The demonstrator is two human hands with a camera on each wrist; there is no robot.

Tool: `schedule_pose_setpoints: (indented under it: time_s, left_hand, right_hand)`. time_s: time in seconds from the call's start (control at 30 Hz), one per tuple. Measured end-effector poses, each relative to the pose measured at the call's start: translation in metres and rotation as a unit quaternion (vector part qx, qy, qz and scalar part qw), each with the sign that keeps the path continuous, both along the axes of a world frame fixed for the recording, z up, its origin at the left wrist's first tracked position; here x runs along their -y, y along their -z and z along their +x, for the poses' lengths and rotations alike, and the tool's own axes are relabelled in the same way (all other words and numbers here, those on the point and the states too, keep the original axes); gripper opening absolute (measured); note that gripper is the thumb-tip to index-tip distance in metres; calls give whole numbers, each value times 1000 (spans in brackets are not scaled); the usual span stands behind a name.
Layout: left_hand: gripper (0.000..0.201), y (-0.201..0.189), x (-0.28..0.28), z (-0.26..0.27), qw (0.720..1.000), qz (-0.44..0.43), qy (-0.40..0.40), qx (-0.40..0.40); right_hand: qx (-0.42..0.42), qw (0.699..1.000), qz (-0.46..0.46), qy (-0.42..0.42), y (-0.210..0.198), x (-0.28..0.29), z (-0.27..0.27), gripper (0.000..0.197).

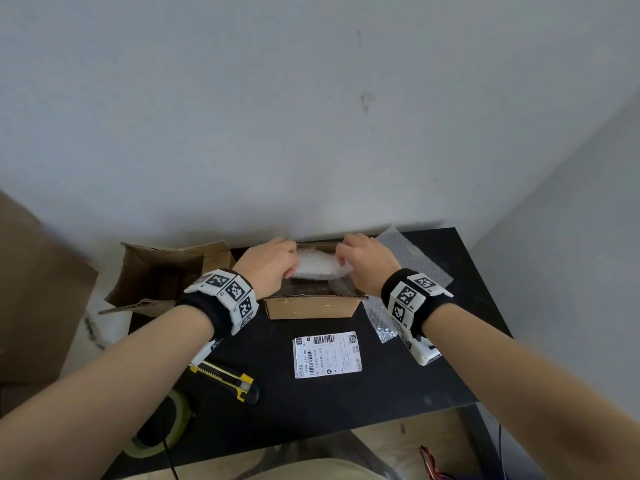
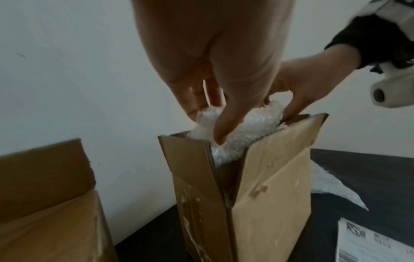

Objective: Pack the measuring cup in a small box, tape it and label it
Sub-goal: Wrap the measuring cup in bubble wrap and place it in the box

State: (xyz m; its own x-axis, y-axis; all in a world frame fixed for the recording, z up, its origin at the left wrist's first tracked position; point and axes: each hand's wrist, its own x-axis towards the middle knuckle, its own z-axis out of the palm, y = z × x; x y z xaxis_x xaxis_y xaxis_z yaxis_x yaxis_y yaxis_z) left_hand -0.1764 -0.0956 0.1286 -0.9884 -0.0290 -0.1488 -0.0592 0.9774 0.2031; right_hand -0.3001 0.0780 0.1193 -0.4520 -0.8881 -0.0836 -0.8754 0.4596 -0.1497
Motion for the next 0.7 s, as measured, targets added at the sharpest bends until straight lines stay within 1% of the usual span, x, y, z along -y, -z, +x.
schedule_pose_setpoints:
  time_s: [0.1,0.17,0.23,0.3,0.37,0.43,0.5,0.53,0.63,0.7]
  left_hand:
    - [23,8,-5,0,997,-65,22,47]
    - [27,12,-8,0,991,-104,27,74]
    - [32,16,-9,0,987,-121,23,99]
    - [30,19,-9,1,985,-123,17,120]
    - [29,22,-10,5,985,-122,14,118]
    - [35,26,-10,8,988,-114,13,107]
    - [40,31,-10,10,991,-98,1,96]
    - [43,33,-10,10,991,-91,-6,93]
    - [49,41,-12,9,990,-93,-3,101]
    - [50,43,-14,9,989,-102,-2,104]
  right_hand:
    - [-11,1000,19,-11,5,-2,1,25]
    - [2,998,54,-15,8,0,3,29]
    - [15,996,83,-10,11,1,5,32]
    - [23,994,108,1,16,2,6,33]
    - [32,990,135,12,19,3,7,33]
    - [51,987,148,24,20,5,9,33]
    - [56,988,140,24,17,4,9,35]
    - [43,990,132,17,16,4,9,34]
    - [-51,991,126,-7,12,1,8,26]
    - [-53,988,146,11,12,1,10,24]
